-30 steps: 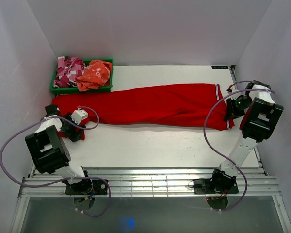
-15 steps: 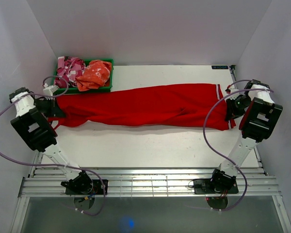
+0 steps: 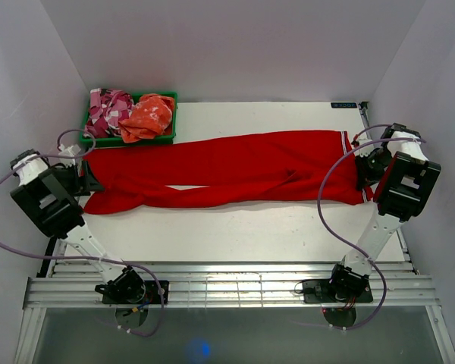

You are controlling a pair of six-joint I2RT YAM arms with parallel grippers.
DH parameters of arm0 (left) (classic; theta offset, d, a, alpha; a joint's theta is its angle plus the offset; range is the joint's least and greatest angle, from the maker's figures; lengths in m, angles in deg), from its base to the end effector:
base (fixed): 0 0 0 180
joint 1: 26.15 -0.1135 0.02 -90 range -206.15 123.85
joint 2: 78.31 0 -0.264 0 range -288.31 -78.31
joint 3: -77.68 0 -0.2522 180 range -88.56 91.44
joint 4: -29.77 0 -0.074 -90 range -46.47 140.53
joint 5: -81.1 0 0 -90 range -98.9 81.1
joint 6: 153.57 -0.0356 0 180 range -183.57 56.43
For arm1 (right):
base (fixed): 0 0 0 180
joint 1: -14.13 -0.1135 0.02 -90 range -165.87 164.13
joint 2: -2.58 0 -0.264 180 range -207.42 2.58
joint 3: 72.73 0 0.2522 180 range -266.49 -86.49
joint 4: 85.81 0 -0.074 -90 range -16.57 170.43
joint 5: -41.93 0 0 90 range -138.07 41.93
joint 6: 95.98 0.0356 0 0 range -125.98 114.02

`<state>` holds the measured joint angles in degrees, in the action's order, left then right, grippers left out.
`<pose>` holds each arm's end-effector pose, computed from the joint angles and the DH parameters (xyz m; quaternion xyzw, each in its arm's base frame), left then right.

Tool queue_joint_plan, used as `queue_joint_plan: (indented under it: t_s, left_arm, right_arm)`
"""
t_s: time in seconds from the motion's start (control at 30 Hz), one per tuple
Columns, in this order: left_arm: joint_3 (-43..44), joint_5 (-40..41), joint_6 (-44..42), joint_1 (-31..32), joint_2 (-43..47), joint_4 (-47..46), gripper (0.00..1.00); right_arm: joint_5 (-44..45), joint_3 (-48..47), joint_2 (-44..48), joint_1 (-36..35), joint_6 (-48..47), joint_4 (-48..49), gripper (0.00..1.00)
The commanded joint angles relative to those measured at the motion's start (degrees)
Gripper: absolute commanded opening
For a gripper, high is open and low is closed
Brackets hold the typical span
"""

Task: Fold and stack the trousers
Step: Flatten the trousers out

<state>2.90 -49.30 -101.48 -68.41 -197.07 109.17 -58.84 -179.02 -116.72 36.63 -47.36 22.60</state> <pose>0.3020 0.2432 0.1849 -0.0445 0.9372 -0.2796 0.2039 0.3769 -0.1489 0.1785 -0.1675 0.9803 0.0547 0.0894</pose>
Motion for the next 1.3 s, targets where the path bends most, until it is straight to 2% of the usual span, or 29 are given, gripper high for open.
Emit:
queue_joint_plan:
  t_s: [0.0,0.07,0.13,0.17,0.37,0.57,0.67,0.7,0.73,0.77,0.8,0.83,0.9,0.97,1.03,1.17,1.2,1.27]
  left_arm:
    - [-2.50,0.50,-13.82,-0.98,14.94,-4.13,0.88]
    - [-7.68,1.46,-24.51,-0.20,21.01,-3.16,0.89]
    - [-12.51,6.27,-29.91,2.61,24.96,-3.24,0.89]
    - [-17.58,7.61,-32.99,4.54,26.02,-4.12,0.89]
    - [-30.27,15.16,-32.49,10.96,26.13,-15.45,0.90]
    - [-34.68,20.10,-32.31,15.36,22.09,-22.93,0.88]
    - [-32.58,21.42,-30.56,15.37,21.11,-21.02,0.52]
    - [-30.92,20.81,-30.47,15.28,21.46,-18.30,0.37]
    - [-27.16,18.37,-30.29,15.02,22.94,-11.23,0.09]
    - [-24.95,16.25,-31.42,13.88,24.09,-6.72,0.01]
    - [-22.40,13.97,-33.09,13.26,25.15,-1.71,0.00]
    - [-17.68,10.90,-34.76,12.91,26.90,7.65,0.00]
    - [-14.22,9.65,-37.85,11.59,28.58,14.48,0.00]
    - [-15.33,12.18,-38.97,11.41,32.86,14.86,0.00]
    - [-16.57,13.24,-38.91,11.41,33.51,14.69,0.00]
    - [-10.54,7.99,-26.90,11.41,16.86,14.86,0.00]
    - [-5.03,6.67,-23.82,11.32,6.71,14.77,0.00]
    - [1.23,3.77,-15.47,10.97,-2.66,14.86,0.00]
  right_arm:
    - [5.67,-0.02,-2.86,0.61,-2.30,4.65,0.08]
    - [5.49,-0.10,-2.69,0.44,-2.21,4.39,0.08]
    - [5.40,-0.63,-2.77,0.26,-2.21,4.12,0.08]
    - [5.32,-0.81,-2.77,0.17,-2.21,3.95,0.08]
    - [4.88,-1.16,-2.51,-0.18,-2.12,3.33,0.08]
    - [4.44,-1.34,-1.63,-0.53,-1.60,3.33,0.08]
    - [4.17,-0.99,-0.76,-0.79,-1.59,3.24,0.08]
    - [4.17,-0.29,-0.40,-0.79,-1.51,3.50,0.08]
    - [4.17,0.15,0.21,-0.79,-1.68,3.68,0.08]
    - [4.26,0.59,0.65,-0.79,-1.94,3.94,0.08]
    - [4.43,1.73,1.09,-0.79,-2.73,4.21,0.08]
    - [4.96,2.44,2.05,-0.79,-3.17,4.73,0.08]
    - [5.49,3.58,2.85,-0.79,-4.75,5.35,0.08]
    - [6.28,4.81,3.90,-0.79,-5.81,5.70,0.08]
    - [7.24,5.25,4.17,-0.79,-7.04,6.75,0.08]
    - [8.30,1.85,1.10,-0.79,-6.87,6.32,0.08]
    - [8.48,0.96,0.14,-0.79,-6.60,5.97,0.08]
    - [9.18,-0.71,-1.89,-0.79,-6.51,5.35,0.08]
